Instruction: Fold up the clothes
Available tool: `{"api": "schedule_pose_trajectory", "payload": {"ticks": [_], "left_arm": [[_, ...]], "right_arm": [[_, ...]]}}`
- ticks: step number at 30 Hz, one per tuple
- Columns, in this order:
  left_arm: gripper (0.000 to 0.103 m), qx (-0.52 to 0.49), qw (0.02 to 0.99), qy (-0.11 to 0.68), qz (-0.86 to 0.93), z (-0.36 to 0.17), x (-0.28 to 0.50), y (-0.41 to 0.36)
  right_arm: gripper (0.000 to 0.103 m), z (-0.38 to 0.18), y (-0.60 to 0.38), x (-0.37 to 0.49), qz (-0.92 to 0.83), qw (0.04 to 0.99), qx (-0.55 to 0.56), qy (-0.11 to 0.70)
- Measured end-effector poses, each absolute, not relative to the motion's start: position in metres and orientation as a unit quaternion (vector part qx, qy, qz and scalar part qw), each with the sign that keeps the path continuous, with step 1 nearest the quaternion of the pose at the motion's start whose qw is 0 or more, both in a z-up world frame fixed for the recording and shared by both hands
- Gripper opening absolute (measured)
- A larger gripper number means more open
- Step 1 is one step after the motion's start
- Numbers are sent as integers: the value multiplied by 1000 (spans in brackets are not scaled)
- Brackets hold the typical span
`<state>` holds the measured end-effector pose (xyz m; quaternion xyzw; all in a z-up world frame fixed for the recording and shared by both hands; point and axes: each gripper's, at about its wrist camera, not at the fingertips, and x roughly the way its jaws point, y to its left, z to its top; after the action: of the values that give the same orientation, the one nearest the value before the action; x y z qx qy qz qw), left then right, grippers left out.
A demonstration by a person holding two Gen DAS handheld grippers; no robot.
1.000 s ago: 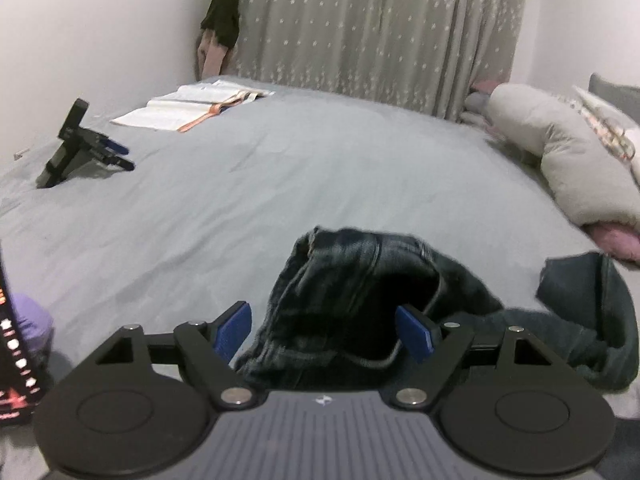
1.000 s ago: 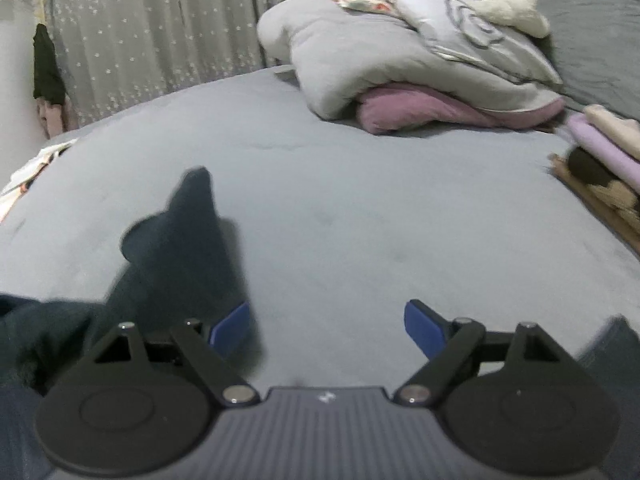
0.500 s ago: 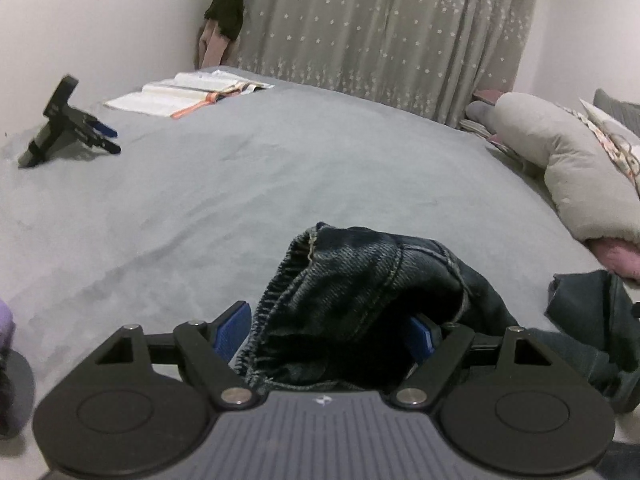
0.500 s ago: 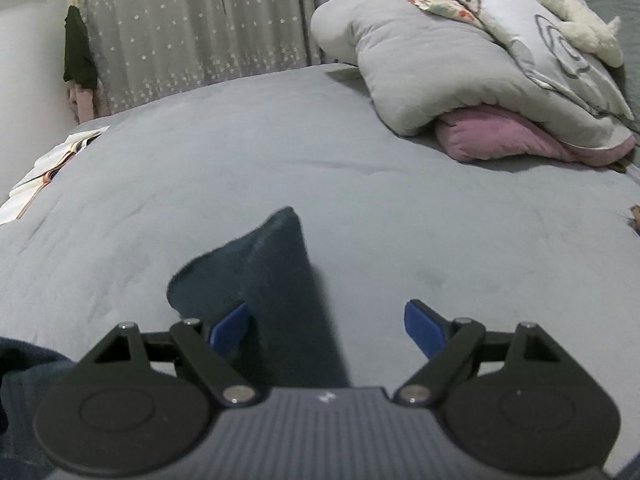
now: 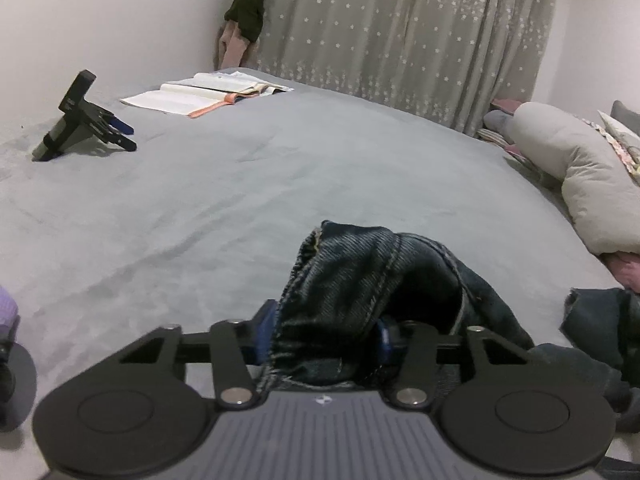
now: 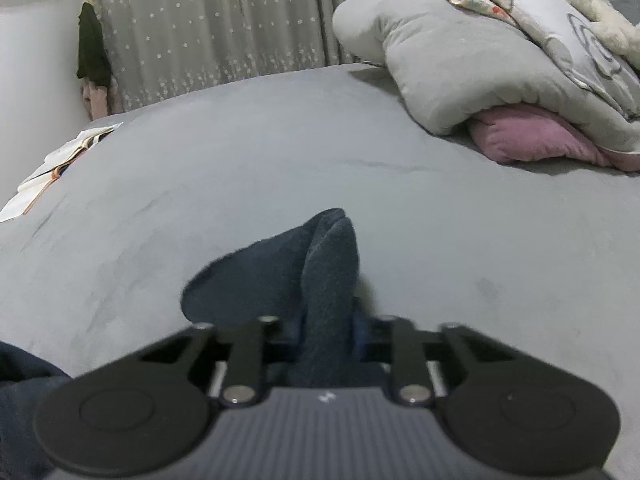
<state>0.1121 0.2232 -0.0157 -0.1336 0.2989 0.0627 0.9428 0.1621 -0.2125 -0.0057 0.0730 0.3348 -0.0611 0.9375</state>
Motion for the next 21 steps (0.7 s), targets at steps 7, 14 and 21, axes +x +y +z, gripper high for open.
{"api": "schedule_pose_trajectory", "payload": {"ticks": [7,14,21], "left_arm": [[27,-125,943,294,90,-12,108,219],[27,-132,941,297,97,-13,105,220],[25,-145,936,304,100,-12,104,227]], "right_arm": [[11,5,-228,117,-81,946,67,306],[11,3,-239,58,-98,945,51,308],[11,2,-242,22,-108,942,54,314]]}}
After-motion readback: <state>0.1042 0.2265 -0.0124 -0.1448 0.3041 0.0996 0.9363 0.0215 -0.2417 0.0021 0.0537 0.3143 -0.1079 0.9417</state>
